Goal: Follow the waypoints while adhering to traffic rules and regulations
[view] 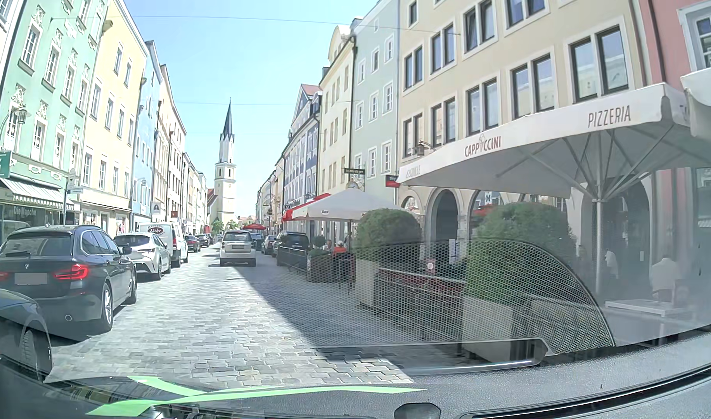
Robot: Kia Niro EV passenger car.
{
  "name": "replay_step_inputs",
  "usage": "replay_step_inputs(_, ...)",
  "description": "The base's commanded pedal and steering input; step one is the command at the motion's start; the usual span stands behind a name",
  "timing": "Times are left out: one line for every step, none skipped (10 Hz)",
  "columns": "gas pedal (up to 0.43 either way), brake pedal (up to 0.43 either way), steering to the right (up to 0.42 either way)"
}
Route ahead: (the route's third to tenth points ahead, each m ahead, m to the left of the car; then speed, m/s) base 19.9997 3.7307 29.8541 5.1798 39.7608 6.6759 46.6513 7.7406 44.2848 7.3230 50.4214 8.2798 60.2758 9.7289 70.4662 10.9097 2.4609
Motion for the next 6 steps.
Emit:
replay_step_inputs(0.15, 0.0, -0.31)
replay_step_inputs(0.15, 0.0, -0.305)
replay_step_inputs(0.15, 0.0, -0.305)
replay_step_inputs(0.15, 0.0, -0.304)
replay_step_inputs(0.15, 0.0, -0.3)
replay_step_inputs(0.15, 0.0, -0.288)
